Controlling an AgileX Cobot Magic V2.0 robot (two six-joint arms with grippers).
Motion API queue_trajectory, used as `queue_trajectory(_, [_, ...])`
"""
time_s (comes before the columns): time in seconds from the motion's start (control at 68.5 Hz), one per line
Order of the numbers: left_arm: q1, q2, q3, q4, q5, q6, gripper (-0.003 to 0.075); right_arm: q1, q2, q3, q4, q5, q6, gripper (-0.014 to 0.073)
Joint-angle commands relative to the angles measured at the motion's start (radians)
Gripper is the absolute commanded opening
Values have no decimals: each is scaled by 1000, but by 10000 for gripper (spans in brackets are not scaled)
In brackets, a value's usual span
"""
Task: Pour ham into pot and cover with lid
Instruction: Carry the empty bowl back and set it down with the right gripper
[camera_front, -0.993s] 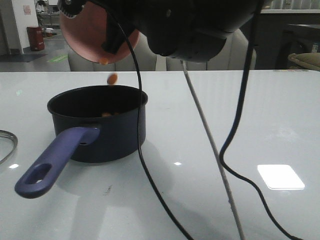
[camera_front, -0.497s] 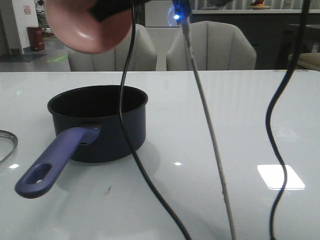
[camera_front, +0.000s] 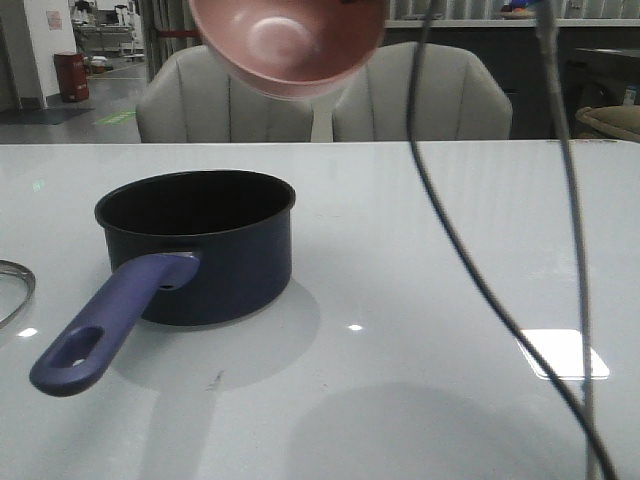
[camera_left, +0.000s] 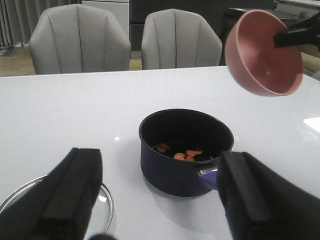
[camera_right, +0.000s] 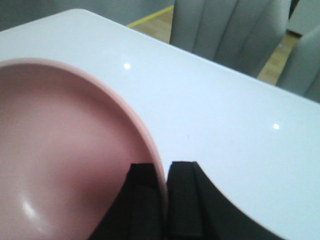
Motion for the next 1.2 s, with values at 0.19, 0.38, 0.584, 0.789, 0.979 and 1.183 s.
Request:
queue_trajectory(0.19, [-10, 10, -28, -8, -75, 1, 510, -303, -84, 72, -122, 292, 275, 137])
queue_trajectory(0.38, [-10, 10, -28, -8, -75, 1, 510, -463, -54, 72, -149, 472, 283, 137])
queue_trajectory(0.584, [-10, 10, -28, -8, -75, 1, 510, -542, 18, 72, -149, 521, 283, 137])
queue_trajectory(0.789, [-10, 10, -28, -8, -75, 1, 510, -542, 103, 69, -149, 499, 282, 137])
queue_trajectory(0.979, [-10, 10, -28, -8, -75, 1, 510, -542, 166, 68, -149, 496, 279, 143])
queue_trajectory(1.183, [-10, 10, -28, -8, -75, 1, 510, -541, 197, 36, -171, 519, 264, 337])
